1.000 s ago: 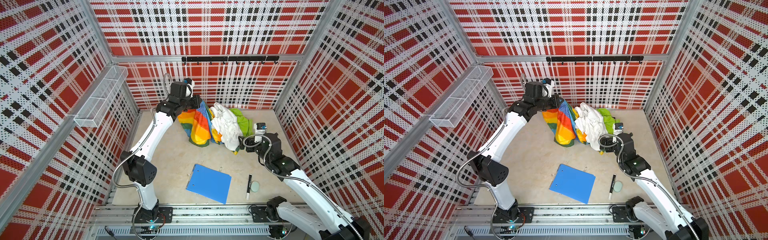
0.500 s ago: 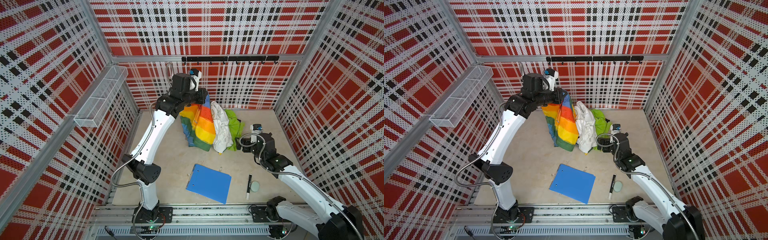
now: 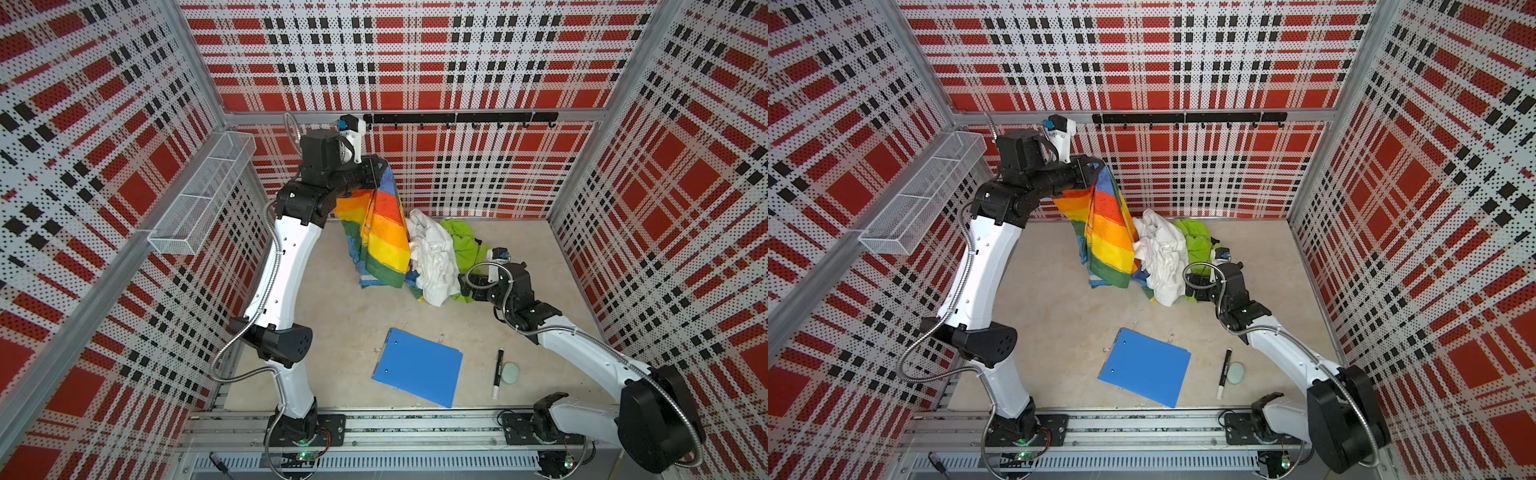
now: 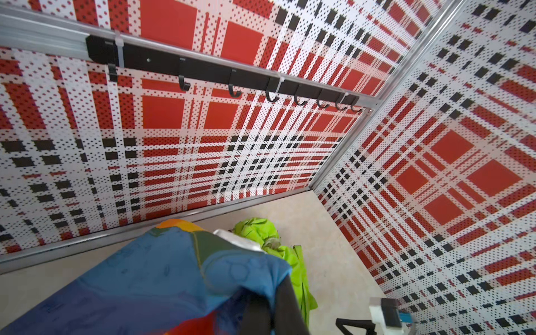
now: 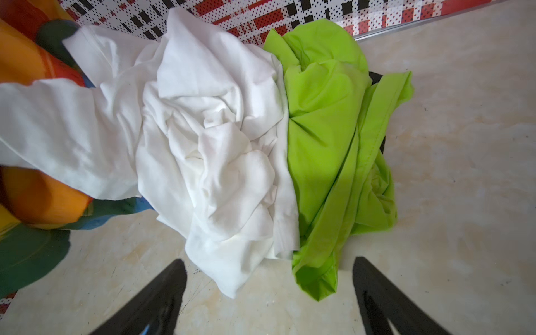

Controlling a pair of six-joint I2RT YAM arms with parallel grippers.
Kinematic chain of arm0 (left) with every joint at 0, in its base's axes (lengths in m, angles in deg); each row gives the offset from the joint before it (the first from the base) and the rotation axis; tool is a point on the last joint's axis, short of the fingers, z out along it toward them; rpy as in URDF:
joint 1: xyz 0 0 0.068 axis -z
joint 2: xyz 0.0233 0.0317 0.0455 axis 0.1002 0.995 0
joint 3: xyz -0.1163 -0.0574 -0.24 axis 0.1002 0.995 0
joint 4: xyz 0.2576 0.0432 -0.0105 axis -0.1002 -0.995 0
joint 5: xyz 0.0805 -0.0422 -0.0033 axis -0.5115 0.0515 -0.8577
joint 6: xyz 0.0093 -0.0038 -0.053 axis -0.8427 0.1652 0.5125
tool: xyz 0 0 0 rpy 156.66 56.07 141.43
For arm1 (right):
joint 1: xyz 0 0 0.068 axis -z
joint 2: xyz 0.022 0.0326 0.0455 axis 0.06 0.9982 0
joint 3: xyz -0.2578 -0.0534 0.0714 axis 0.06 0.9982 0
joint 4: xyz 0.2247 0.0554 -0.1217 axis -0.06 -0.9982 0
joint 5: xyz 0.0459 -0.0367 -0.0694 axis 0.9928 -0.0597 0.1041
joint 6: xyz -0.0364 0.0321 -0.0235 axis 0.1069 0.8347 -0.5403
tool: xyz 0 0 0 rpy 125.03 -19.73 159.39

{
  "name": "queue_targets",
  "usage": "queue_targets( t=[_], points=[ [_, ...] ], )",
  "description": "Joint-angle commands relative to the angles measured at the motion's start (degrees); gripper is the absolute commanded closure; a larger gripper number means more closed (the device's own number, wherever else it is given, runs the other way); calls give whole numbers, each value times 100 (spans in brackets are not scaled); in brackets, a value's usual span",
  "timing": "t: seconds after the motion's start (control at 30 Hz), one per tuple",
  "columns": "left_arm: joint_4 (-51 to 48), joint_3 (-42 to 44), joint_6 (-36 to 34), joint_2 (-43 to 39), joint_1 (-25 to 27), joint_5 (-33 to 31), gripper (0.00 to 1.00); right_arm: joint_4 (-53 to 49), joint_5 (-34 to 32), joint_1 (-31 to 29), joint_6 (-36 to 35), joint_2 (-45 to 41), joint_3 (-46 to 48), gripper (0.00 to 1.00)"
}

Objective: Pick out a specific cloth from the pile
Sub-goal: 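Lift the rainbow cloth with the left gripper, pulling it off the pile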

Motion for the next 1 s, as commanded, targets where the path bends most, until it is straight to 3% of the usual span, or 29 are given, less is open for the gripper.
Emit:
queue_targets(
  t=[0.0,0.13,0.27,0.4,0.83,0.97],
  points=[
    [992,-246,36,-458,-50,273,100,649,209,1,293,182,-85,7],
    [1325,-174,121,-638,-209,236,100,714,295,2,365,238,-47,8],
    [1961,-48,608,-746,-516,642,100,667,295,2,359,161,25,8],
    [2118,-60,663,-891,-903,506,100,575,304,-16,335,5,78,7],
    [2414,1169,1111,-1823,-2671,547,100,110,238,-103,231,-579,76,6],
    [2313,1440,1055,-2005,-2893,631,100,160,331,-155,210,-696,97,5]
  ],
)
